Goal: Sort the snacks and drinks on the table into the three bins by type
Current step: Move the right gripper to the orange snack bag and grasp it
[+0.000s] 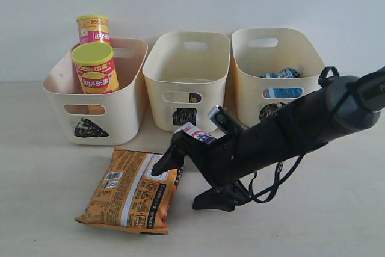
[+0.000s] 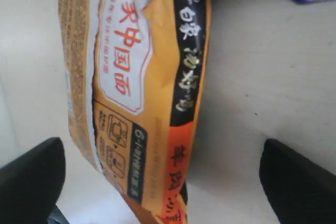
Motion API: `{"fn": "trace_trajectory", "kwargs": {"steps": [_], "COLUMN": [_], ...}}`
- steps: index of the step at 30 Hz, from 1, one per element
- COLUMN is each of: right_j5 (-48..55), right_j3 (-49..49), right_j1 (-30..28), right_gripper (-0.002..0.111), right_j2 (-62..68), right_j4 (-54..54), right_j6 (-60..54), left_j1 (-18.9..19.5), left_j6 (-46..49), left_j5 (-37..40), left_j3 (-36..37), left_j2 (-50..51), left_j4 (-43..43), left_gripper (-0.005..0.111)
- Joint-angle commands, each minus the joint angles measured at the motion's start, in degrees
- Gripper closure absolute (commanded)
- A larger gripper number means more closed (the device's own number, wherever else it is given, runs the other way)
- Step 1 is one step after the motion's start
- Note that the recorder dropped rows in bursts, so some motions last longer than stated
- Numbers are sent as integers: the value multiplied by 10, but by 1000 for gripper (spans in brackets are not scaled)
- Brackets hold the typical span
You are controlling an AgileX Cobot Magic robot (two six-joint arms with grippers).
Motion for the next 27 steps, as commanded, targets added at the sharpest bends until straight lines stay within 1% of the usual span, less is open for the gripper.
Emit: {"fn": "trace_trajectory", "kwargs": {"steps": [1, 8, 14, 16, 17, 18, 19, 24, 25, 27], "right_j5": [-31, -33, -56, -60, -63, -65, -65, -67, -66, -64], "right_j3": [-2, -35, -58, -61, -61, -61, -61, -61, -61, -61], "right_j1": [24, 50, 63, 63, 63, 63, 63, 63, 62, 61], "right_gripper": [15, 15, 15, 19, 25, 33, 43, 103, 108, 107], "right_j2": [26, 62, 77, 79, 79, 79, 79, 79, 79, 76], "right_j4": [34, 48, 47, 47, 47, 47, 47, 47, 47, 47], "right_j6": [-35, -40, -29, -28, -28, -28, -28, -30, -30, -30], "left_j1": [2, 2, 2, 2, 2, 2, 2, 2, 2, 2], "left_j6": [-4, -4, -4, -4, -4, -4, -4, -4, -4, -4], "left_j5": [-1, -1, -1, -1, -1, -1, -1, -1, -1, -1], "left_j3": [2, 2, 2, 2, 2, 2, 2, 2, 2, 2], "left_j2": [-2, -2, -2, -2, -2, -2, -2, -2, -2, -2], "left_j4": [0, 0, 0, 0, 0, 0, 0, 0, 0, 0], "left_gripper": [102, 102, 102, 102, 102, 102, 102, 102, 102, 102]}}
